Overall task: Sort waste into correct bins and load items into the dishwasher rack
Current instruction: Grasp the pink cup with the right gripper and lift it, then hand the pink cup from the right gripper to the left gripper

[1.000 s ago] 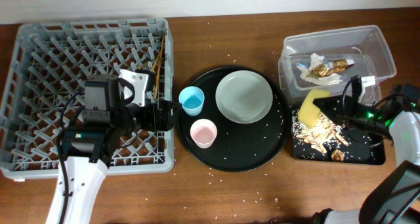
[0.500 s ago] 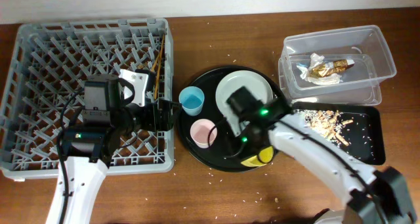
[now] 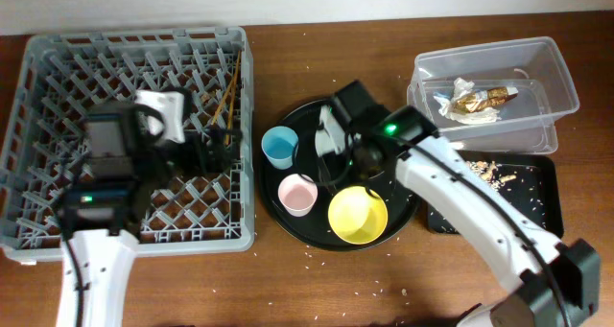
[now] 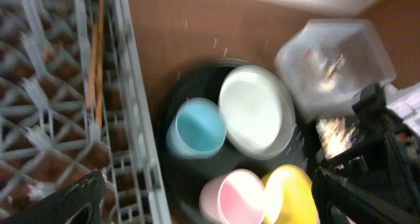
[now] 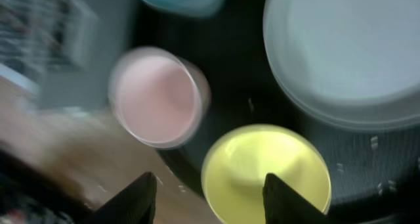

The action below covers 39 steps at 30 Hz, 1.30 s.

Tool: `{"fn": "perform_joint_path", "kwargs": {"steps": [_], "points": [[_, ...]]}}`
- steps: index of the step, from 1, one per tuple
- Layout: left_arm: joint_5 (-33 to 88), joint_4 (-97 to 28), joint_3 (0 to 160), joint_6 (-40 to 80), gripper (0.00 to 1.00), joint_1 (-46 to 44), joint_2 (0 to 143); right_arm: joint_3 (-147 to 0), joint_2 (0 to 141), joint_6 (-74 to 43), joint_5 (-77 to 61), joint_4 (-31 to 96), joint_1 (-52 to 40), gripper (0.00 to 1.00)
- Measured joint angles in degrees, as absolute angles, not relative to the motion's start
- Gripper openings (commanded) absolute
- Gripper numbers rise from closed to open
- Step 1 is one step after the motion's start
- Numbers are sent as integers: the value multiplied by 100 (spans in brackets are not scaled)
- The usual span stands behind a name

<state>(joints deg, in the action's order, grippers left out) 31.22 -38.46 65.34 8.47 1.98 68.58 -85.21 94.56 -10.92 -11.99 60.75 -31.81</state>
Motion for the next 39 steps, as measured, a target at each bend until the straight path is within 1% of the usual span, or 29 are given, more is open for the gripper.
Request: {"fn": "perform_joint_path", "kwargs": {"steps": [2, 4, 5, 6, 8, 9, 10, 11, 14, 15, 21, 23, 26, 28, 30, 32, 33, 34, 36, 37, 38, 39], "points": [[3588, -3745, 6716, 908, 99, 552, 6799, -8567, 9426, -1087, -1380, 5739, -3214, 54], [3868, -3881, 6724, 950, 99, 670, 6764, -8527, 9594, -1090, -1470, 5468, -3301, 53], [3938, -3955, 6724, 969, 99, 698, 6768, -8514, 9810, -1090, -1509, 5439, -3334, 51], [4038, -4010, 6724, 1017, 99, 753, 6766, -8488, 10092, -1085, -1529, 5402, -3345, 46], [4296, -4018, 6724, 1057, 99, 862, 6766, -8466, 10628, -1050, -1542, 5374, -3347, 28], [4484, -4018, 6724, 1061, 99, 939, 6766, -8453, 10781, -1085, -1559, 5380, -3347, 26], [4663, -4021, 6724, 1061, 99, 1020, 6766, -8440, 10932, -1055, -1584, 5419, -3347, 15], [4825, -4032, 6724, 1061, 99, 1118, 6766, -8427, 11015, -1079, -1619, 5437, -3347, 10], [5135, -4036, 6724, 1066, 99, 1334, 6766, -8420, 11021, -1063, -1667, 5439, -3347, 9], [5207, -4036, 6724, 1076, 99, 1365, 6766, -8420, 11021, -1066, -1680, 5465, -3343, 4], [5328, -4086, 6724, 1079, 99, 1387, 6766, -8302, 11021, -1059, -1721, 5524, -3343, 4], [5341, -4097, 6724, 1079, 99, 1387, 6766, -8331, 10986, -1002, -1769, 5883, -3301, 4], [5363, -4108, 6724, 1079, 99, 1387, 6766, -9133, 10549, -495, -2152, 6764, -2978, 4], [5575, -4123, 6724, 1083, 99, 1387, 6766, -9878, 10022, -113, -2598, 6967, -2615, 4], [6108, -4117, 6724, 1098, 99, 1385, 6766, -10514, 9373, 451, -3463, 6914, -2121, 4], [6619, -4112, 6724, 1103, 99, 1385, 6766, -10645, 9087, 967, -4687, 6698, -1898, 4], [6934, -4115, 6724, 1103, 98, 1361, 6766, -10650, 9087, 1114, -5076, 6676, -1881, 4], [7216, -4119, 6724, 1103, 95, 1264, 6766, -10650, 9139, 1278, -5478, 6670, -1879, 4], [7533, -4104, 6724, 1114, 91, 1037, 6766, -10650, 9214, 1457, -5920, 6632, -1885, 4], [7994, -4095, 6724, 1122, 89, 611, 6766, -10648, 9229, 1562, -6237, 6584, -1890, 4], [8047, -4095, 6724, 1122, 84, 576, 6766, -10645, 9229, 1573, -6272, 6552, -1900, 4], [8103, -4066, 6724, 1138, 83, 539, 6766, -10645, 9231, 1590, -6296, 6543, -1903, 4]]}}
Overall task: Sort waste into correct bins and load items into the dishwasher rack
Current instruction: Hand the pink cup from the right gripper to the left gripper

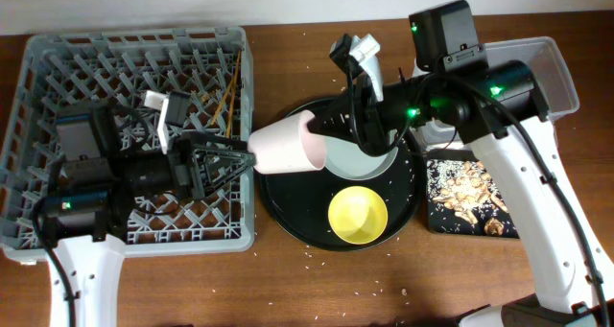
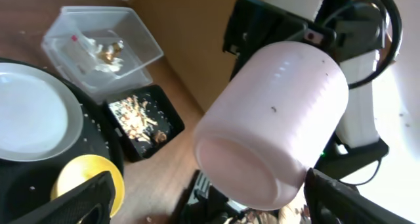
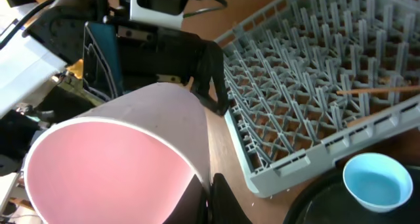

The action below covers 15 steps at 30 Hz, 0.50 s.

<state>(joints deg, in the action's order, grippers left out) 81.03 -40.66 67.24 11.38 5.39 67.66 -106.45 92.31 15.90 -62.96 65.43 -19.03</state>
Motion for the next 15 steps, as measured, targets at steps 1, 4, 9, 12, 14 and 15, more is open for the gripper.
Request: {"fn": "perform_joint_path", "kwargs": {"steps": [1, 4, 9, 12, 14, 15], "points": [[8270, -3924, 6722, 1162, 83, 425, 6772, -10643, 9231, 1610, -6318, 6539, -1907, 4], [8672, -3734, 6726, 1166, 83, 91, 6770, -10643, 9231, 1651, -6381, 6541, -1922, 4], [8792, -3033, 6726, 1496, 68, 86, 6770, -10643, 9231, 1667, -6484, 6595, -1922, 4], [8790, -2792, 6726, 1809, 72, -16, 6772, -10643, 9231, 1671, -6552, 6598, -1922, 4], [8783, -2718, 6726, 1872, 76, -139, 6772, -10643, 9231, 1673, -6573, 6600, -1920, 4], [8779, -2637, 6724, 1920, 76, -215, 6772, -10643, 9231, 1669, -6593, 6604, -1922, 4]]}}
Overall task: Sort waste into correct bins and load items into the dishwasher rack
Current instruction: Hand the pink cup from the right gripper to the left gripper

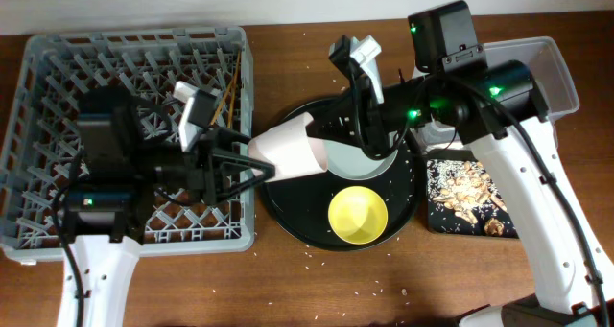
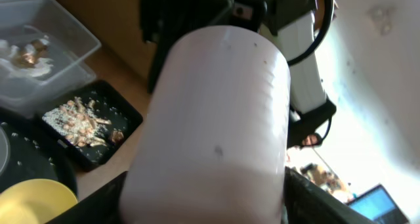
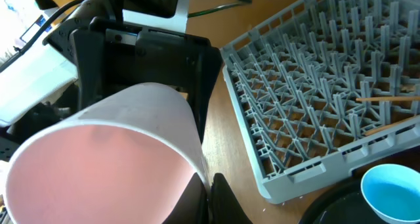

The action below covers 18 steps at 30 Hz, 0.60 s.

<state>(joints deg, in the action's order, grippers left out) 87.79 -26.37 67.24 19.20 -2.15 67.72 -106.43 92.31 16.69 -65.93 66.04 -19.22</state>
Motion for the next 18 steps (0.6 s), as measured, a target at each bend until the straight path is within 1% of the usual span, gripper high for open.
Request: {"fn": "perform_joint_path", "kwargs": {"steps": [2, 6, 7, 8, 9, 10, 11, 14, 15, 16, 18], "points": [[8774, -2316, 6724, 1984, 75, -375, 6772, -10643, 9231, 1673, -6637, 6606, -1927, 4], [8748, -1793, 6722, 2182, 54, -397, 6772, -10643, 9231, 1675, -6720, 6652, -1927, 4], [8733, -1640, 6722, 2226, 47, -397, 6772, -10645, 9231, 1671, -6742, 6665, -1927, 4], [8715, -1599, 6722, 2276, 44, -397, 6772, -10645, 9231, 1671, -6753, 6670, -1927, 8], [8711, -1557, 6722, 2316, 41, -397, 6772, -10645, 9231, 1669, -6759, 6667, -1927, 25], [8702, -1500, 6722, 2342, 41, -397, 6772, -10645, 9231, 1673, -6757, 6670, -1925, 38], [8694, -1490, 6722, 2362, 41, -403, 6772, -10643, 9231, 1688, -6700, 6678, -1927, 48], [8562, -1468, 6724, 2364, 40, -432, 6770, -10645, 9238, 1621, -6405, 6672, -1872, 57], [8374, -1494, 6724, 2364, 38, -438, 6770, -10648, 9238, 1527, -6285, 6672, -1800, 59], [8204, -1544, 6724, 2364, 34, -438, 6770, -10656, 9238, 1439, -6182, 6672, -1706, 61], [7548, -2016, 6740, 2340, 32, -438, 6770, -10713, 9231, 1181, -5931, 6674, -1400, 64]]}}
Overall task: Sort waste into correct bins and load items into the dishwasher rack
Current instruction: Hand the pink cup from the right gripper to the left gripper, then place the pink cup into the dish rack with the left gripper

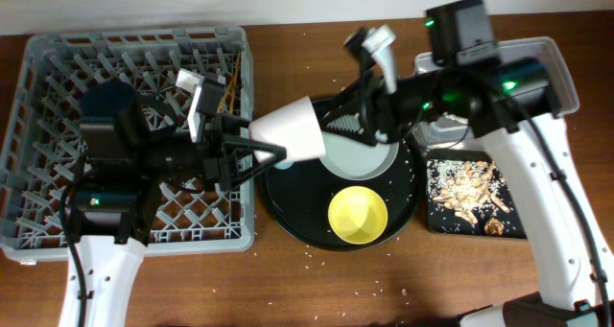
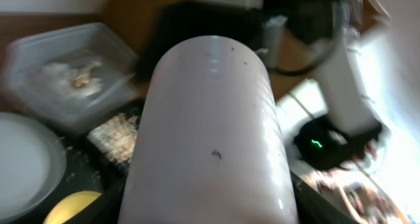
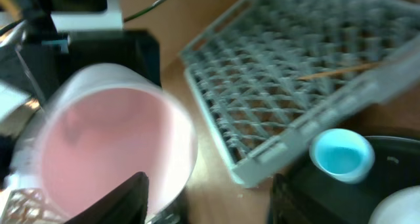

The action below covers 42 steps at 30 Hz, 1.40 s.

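The pink cup [image 1: 293, 128] hangs on its side between the rack and the black round tray [image 1: 288, 212]. My left gripper [image 1: 251, 147] is shut on its base end, and the cup [image 2: 210, 132] fills the left wrist view. The right gripper [image 1: 357, 116] is open just right of the rim, clear of it. In the right wrist view the cup's mouth [image 3: 111, 132] faces the open right gripper [image 3: 207, 198]. A blue cup [image 3: 341, 155], a white plate [image 1: 365, 156] and a yellow bowl [image 1: 358, 214] sit on the tray.
The grey dishwasher rack [image 1: 58, 68] fills the left side, with wooden chopsticks [image 1: 228, 87] at its right edge. A clear bin [image 1: 552, 63] with wrappers stands at the back right. Below it lies a black tray [image 1: 475, 198] of food scraps.
The right gripper was shut on the pink cup's rim and is now open and drawn back to the right. The cup stays in my left gripper.
The pink cup first stood on the black tray with the right gripper open over it. Then the right gripper held it on its side near the open left gripper. The left fingers then flanked the cup, and now the left alone holds it.
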Tool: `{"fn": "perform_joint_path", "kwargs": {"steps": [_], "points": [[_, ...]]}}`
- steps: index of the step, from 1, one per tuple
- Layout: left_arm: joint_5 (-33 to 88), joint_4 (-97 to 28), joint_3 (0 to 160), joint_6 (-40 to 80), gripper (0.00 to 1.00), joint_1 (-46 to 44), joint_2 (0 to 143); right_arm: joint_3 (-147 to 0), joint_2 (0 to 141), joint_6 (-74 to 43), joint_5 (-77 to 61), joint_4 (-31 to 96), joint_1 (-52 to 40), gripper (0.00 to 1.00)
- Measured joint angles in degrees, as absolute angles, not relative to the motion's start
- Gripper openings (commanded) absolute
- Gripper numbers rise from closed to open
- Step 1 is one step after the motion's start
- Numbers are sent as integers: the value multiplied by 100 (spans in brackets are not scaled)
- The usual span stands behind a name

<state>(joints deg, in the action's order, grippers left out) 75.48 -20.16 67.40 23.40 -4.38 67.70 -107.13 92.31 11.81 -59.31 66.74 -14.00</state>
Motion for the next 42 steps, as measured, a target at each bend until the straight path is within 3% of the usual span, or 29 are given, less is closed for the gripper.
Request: {"fn": "perform_joint_path", "kwargs": {"steps": [3, 9, 15, 21, 28, 30, 34, 42], "points": [[6145, -3295, 6796, 2268, 35, -445, 6759, -10766, 9203, 899, -5592, 6836, -1170, 66], [1776, -5618, 6770, 2272, 45, -220, 6761, -10785, 9183, 703, -4237, 7771, -1315, 69], [-237, -6248, 6764, 2532, 48, 958, 6761, -10781, 9198, 646, -3577, 8073, -1544, 69], [-626, -6213, 6650, 2585, 48, 2283, 7183, -10779, 9308, 639, -3428, 8077, -1544, 69], [-51, -5384, 6619, 2558, 49, 2445, 8326, -10779, 9314, 642, -3426, 8112, -1555, 69], [-16, -5328, 6617, 2556, 70, 2451, 8464, -10774, 9314, 642, -3426, 8128, -1564, 69], [47, -5341, 6615, 2543, 97, 2456, 8554, -10763, 9319, 639, -3426, 8128, -1566, 70], [757, -5902, 7303, 2460, 97, 2429, 8556, -10584, 9323, 631, -3424, 7891, -1671, 69]]}}
